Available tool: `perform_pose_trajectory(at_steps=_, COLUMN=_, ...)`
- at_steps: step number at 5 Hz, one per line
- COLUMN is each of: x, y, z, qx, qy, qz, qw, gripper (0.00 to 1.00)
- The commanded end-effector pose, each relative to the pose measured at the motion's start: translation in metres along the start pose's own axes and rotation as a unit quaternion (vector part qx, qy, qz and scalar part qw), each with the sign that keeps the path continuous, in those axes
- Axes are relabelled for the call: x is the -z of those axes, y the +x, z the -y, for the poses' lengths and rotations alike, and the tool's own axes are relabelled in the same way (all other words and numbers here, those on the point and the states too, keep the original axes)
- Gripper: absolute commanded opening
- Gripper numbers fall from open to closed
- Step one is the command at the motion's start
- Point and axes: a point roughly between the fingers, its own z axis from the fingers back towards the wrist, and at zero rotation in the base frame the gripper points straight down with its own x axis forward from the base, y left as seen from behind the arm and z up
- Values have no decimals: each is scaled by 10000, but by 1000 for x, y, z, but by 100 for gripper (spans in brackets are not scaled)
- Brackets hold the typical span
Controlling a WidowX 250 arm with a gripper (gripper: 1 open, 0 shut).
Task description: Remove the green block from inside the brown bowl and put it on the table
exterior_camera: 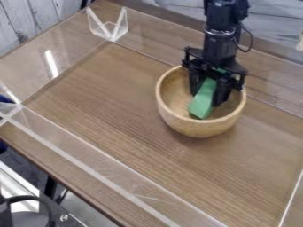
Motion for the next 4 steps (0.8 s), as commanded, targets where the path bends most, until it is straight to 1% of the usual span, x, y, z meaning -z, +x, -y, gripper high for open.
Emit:
perform_pose_trajectory(at_steps=1, x=-35, y=0, z=-3, qx=3, qy=29, qz=459, qw=9989, gripper=0)
perform_pose_trajectory(at_steps=2, x=-53, y=-6, z=-7, qx=-40, qy=36, qz=646, qw=9979, gripper=0)
perform_pose_trajectory(at_steps=3, x=-78, y=-23, z=-27, qx=-319, qy=81, qz=880, qw=9956, gripper=0)
perform_pose_trajectory(at_steps=4, x=-85, y=-38, z=-64, qx=-698, qy=104, qz=913, qw=9933, gripper=0)
